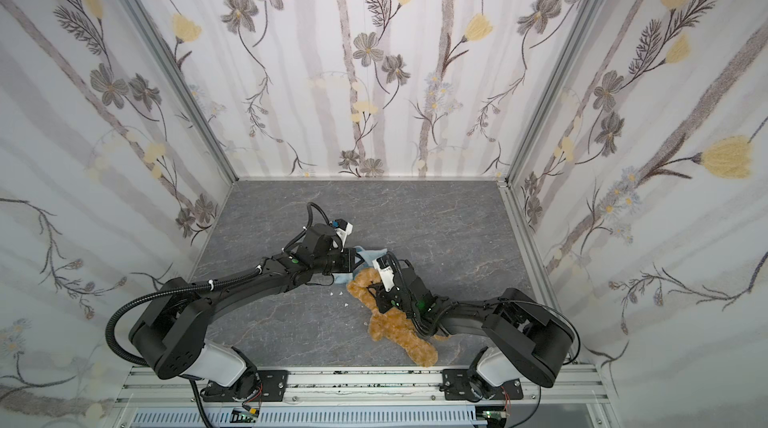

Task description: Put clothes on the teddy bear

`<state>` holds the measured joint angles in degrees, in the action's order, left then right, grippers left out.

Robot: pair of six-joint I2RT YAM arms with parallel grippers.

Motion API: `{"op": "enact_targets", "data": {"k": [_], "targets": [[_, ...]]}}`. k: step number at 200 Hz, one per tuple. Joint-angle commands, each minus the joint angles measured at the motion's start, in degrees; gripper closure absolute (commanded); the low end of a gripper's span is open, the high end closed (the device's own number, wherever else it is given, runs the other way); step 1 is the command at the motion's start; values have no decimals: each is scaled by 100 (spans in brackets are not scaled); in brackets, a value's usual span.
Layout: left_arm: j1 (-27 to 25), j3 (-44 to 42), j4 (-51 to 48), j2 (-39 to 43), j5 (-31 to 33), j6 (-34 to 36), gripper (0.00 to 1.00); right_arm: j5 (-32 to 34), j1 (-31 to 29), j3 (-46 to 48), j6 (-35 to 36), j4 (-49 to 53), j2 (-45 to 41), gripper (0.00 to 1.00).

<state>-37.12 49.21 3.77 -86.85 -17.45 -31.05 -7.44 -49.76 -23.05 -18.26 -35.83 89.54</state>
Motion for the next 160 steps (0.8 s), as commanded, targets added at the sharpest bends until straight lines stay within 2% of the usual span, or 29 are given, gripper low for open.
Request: {"op": "enact_targets", "data": {"k": [1, 47, 73, 111, 119, 135, 160], "targets": [[97, 112, -17, 15, 403, 51, 100, -647, -7, 81, 459, 32, -406, 91], [138, 199, -28, -14, 333, 123, 100, -1348, -178, -71, 745, 433, -824, 90], [144, 150, -43, 35, 211, 128, 100, -1473, -146, -328, 902, 404, -704, 91], [149, 20, -69, 179, 0, 156, 100, -1827, 231, -634, 1004, 123, -315, 92], [155, 0, -80, 210, -79, 160, 100, -1847, 230, -663, 981, 35, -223, 92], [169, -39, -113, 236, -257, 173, 100, -1885, 598, -650, 848, -276, 14, 93], [196, -84, -172, 252, -599, 174, 100, -1492, 766, -797, 565, -356, 555, 95]]}}
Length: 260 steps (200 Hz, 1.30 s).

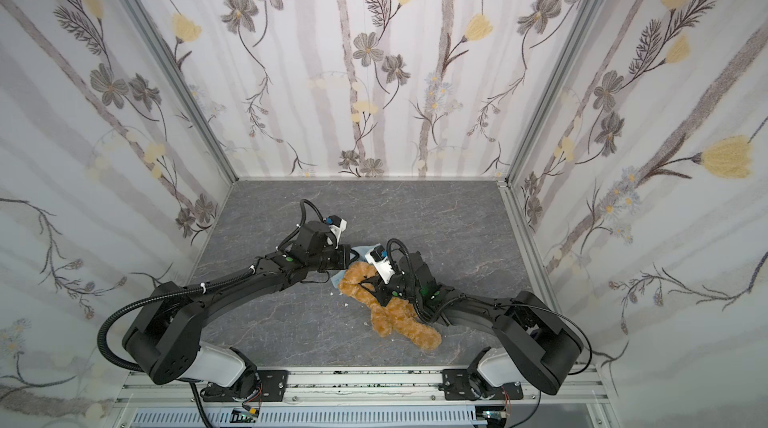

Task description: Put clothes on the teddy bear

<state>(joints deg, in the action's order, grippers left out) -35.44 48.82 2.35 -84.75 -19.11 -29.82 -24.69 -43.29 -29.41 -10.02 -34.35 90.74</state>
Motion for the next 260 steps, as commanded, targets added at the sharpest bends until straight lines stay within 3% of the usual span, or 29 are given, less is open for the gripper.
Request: {"op": "enact_targets", "data": {"k": [1, 66, 115, 141, 167, 260], "targets": [[24, -50, -32, 44, -443, 54, 100, 243, 119, -166, -274, -503, 462, 95], [45, -71, -169, -111, -800, 34, 100, 1157, 156, -304, -1173, -213, 1147, 99], [21, -197, -188, -235, -670, 58, 100, 1489, 74, -457, -1497, 69, 1249, 100], [20, -188, -206, -248, -356, 82, 100, 1471, 62, -260, -1439, -188, 995, 100], [26, -117, -228, -223, -59, 106, 99, 1886, 53, 158, -1118, -469, 483, 100], [11, 76, -244, -207, -721, 145, 95, 2944, -557, -432, -930, -1, 716, 100]]}}
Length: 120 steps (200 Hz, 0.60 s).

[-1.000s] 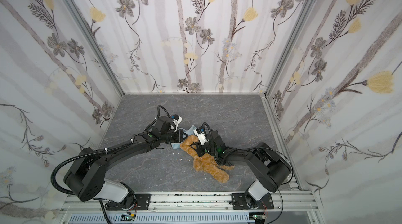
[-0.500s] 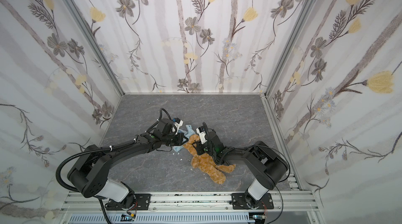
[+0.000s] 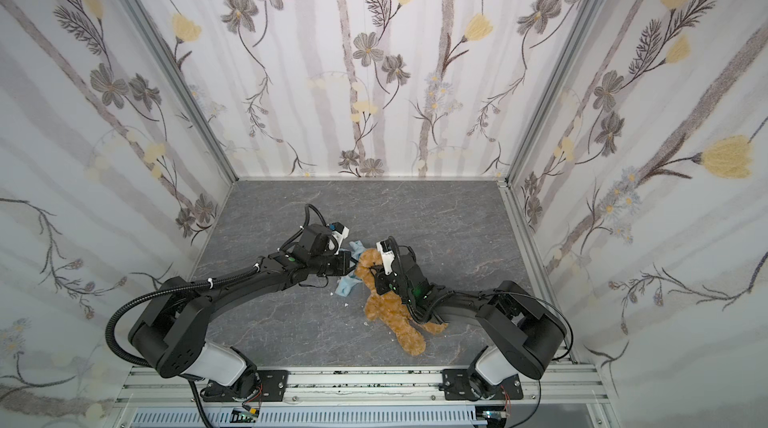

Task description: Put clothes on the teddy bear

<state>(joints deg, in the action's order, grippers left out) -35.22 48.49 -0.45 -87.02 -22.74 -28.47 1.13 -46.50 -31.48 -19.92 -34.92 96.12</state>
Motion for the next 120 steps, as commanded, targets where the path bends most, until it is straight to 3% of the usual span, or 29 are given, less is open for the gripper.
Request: {"op": "enact_targets", "data": {"k": [1, 59, 120], "targets": [[-11, 117, 36, 20, -365, 5, 95, 371, -245, -234, 68, 73, 188, 100], [-33, 454, 45, -208, -600, -241, 95, 396, -468, -311, 592, 23, 678, 100], [-47, 791, 54, -471, -243, -306, 95, -160, -579, 144, 1436, -766, 576, 100]]}}
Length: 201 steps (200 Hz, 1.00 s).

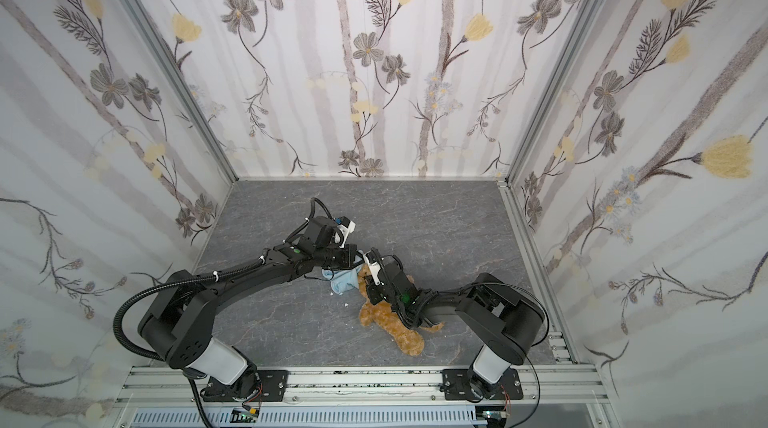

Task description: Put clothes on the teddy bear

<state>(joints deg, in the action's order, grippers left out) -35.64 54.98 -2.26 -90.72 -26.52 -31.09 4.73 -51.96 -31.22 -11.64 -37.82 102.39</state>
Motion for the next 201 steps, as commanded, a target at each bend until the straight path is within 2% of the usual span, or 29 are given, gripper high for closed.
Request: {"op": "enact_targets", "data": {"k": [1, 56, 110, 155, 201], "targets": [[-5, 147, 235, -111, 141, -45, 95, -532, -37, 117, 622, -473, -56, 100], [-53, 303, 244, -310, 168, -37, 95, -870, -119, 307, 1156, -749, -186, 100], [-134, 248, 261, -348, -330, 60, 92, -1323, -96, 196, 1453, -915, 162, 100], [-187, 165, 386, -297, -805, 73, 90, -1571, 28, 551, 1001, -1983, 411, 100], [-207, -338, 894, 51, -1033, -259, 90, -1306, 182, 783, 153, -2694, 621, 100]]}}
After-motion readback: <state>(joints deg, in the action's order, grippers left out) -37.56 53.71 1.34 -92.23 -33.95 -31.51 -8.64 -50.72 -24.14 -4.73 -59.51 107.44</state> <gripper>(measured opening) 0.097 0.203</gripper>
